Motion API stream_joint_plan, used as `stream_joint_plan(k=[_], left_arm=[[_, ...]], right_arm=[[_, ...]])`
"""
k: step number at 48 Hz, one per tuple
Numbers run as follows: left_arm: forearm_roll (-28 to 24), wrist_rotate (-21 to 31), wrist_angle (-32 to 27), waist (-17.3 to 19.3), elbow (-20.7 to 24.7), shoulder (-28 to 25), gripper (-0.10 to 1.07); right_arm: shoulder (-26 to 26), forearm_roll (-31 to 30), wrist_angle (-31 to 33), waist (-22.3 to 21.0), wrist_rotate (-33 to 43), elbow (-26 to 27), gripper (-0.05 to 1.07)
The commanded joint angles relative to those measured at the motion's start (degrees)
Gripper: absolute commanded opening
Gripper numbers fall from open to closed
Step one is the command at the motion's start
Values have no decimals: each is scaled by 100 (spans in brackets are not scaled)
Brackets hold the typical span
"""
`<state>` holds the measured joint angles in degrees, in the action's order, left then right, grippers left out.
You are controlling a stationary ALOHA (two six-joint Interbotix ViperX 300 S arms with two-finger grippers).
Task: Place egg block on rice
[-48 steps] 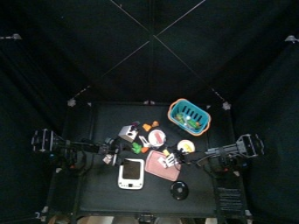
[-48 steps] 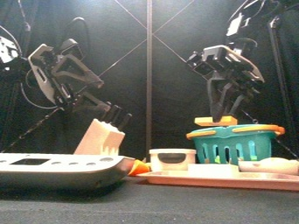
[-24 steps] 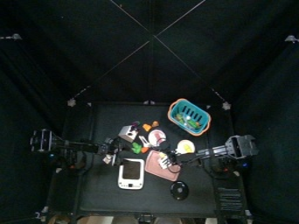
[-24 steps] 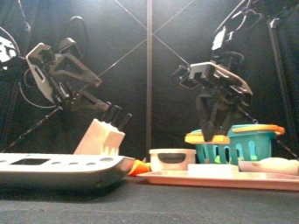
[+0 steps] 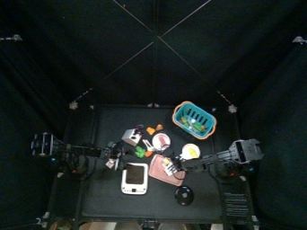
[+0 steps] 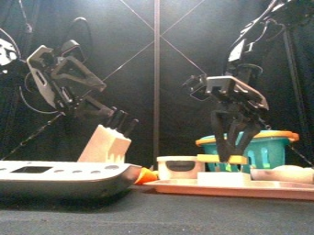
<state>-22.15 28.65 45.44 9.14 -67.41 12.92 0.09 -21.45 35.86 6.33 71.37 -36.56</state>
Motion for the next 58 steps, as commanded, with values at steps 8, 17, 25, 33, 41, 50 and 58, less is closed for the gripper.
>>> stream_joint_plan(k=[8,17,25,33,41,50,58], left_arm=[[18,-9,26,18,62,18,104],[18,-9,18,18,62,18,104],[26,-9,26,18,62,18,104],[26,-9,18,18,62,18,104],[26,-9,18,18,62,18,104],[26,-9,26,18,62,18,104],[18,-9,26,18,62,18,104]], right_arm=[[9,-9,-176,26,0,97,59],[88,-9,-193,53,0,97,59],[79,-9,-176,62,0,97,59],[79,-9,-176,62,0,88,59],[88,26,-167,62,0,70,60],[79,62,-114,44,0,88,60],[79,53,-79,44,0,97,60]])
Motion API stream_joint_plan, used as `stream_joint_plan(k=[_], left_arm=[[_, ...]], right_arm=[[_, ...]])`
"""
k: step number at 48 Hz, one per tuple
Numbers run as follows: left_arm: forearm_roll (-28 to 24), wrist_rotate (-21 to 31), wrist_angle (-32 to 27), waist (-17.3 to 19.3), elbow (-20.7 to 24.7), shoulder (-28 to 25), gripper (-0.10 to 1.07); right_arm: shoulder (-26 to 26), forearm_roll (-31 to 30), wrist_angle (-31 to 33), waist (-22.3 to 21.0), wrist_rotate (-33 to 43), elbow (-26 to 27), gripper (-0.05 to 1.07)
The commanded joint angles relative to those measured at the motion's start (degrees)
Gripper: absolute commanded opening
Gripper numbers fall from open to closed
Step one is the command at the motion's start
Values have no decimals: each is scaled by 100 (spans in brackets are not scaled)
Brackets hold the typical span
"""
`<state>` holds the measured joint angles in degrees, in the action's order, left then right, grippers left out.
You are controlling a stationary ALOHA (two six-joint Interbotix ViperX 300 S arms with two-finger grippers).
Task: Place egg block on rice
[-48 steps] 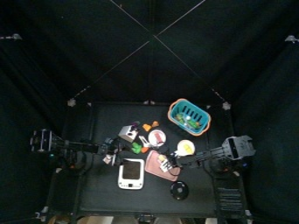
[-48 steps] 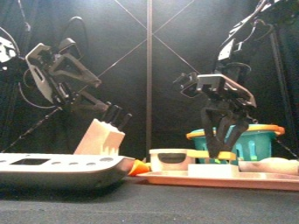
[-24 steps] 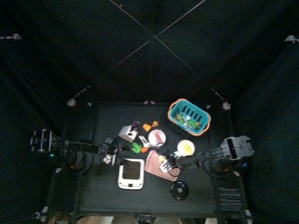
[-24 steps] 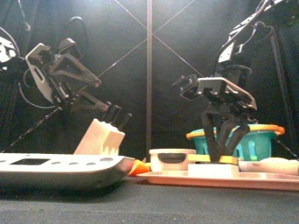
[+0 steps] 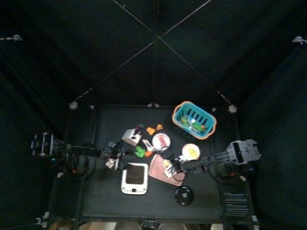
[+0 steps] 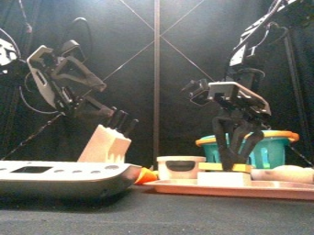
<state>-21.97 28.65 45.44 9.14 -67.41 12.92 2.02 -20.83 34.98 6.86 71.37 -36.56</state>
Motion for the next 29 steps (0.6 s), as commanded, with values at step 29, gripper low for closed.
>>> stream_joint_plan(k=[29], left_arm=[[9,-9,18,9,62,26,104]], right_arm=[[-114,-53,70,53,0,229,78]])
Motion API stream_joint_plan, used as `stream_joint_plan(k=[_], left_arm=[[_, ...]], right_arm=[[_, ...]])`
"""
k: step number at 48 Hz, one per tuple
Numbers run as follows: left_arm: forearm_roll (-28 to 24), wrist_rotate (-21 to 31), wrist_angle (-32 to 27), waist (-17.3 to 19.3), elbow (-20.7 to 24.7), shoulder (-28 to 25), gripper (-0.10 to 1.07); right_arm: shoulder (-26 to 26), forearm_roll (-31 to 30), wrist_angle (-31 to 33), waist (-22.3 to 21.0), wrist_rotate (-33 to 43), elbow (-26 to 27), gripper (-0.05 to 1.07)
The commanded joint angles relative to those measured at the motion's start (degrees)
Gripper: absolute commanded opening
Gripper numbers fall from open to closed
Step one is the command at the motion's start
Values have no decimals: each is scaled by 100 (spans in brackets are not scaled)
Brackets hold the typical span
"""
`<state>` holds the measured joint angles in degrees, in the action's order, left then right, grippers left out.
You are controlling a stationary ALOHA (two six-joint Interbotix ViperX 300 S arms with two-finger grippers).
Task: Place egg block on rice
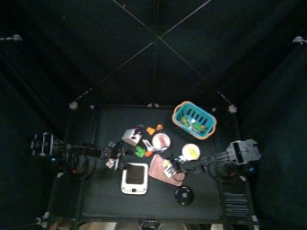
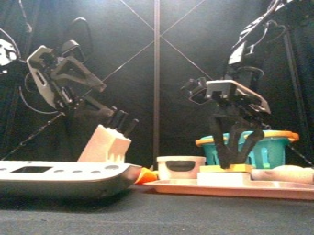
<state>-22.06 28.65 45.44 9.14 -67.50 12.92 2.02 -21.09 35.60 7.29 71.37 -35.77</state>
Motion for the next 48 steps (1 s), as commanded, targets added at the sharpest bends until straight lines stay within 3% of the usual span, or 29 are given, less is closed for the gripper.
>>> stream_joint_plan(k=[1,30,48], left_arm=[[18,-9,18,18,70,18,104],[18,-9,18,9,53,18,104],[18,-9,18,18,53,18,104]], right_arm=[[-123,-26,35,9,0,167,78],[-308,-519,220,18,35,272,76],[-255,-536,299,0,26,316,52]])
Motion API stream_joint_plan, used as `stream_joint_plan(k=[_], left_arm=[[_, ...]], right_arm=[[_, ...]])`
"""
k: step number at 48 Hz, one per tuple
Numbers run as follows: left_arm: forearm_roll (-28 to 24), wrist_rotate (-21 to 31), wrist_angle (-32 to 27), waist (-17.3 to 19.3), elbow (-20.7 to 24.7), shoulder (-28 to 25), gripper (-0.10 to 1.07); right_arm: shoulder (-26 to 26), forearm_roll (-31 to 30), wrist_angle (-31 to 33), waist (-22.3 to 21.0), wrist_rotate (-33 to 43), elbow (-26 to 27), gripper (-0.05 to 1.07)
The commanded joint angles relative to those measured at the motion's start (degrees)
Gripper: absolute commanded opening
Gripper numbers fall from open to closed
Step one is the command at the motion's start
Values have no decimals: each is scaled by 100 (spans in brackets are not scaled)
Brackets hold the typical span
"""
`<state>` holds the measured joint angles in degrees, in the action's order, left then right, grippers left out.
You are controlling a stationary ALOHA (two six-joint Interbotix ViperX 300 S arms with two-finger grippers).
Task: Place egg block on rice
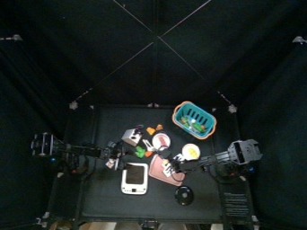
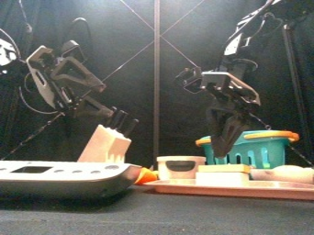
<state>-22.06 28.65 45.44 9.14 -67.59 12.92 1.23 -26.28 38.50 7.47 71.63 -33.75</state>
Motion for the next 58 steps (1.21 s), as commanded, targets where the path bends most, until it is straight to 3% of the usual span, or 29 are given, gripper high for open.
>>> stream_joint_plan(k=[1,11,36,58], left_arm=[[18,-9,18,18,70,18,104],[18,-9,18,18,70,18,104],[18,-9,18,18,70,18,104],[18,0,18,9,70,18,104]], right_arm=[[-167,-18,9,-9,-9,114,52],[-53,-26,9,-26,0,114,45],[334,132,9,-35,-26,123,44],[-79,-272,642,9,44,343,44]])
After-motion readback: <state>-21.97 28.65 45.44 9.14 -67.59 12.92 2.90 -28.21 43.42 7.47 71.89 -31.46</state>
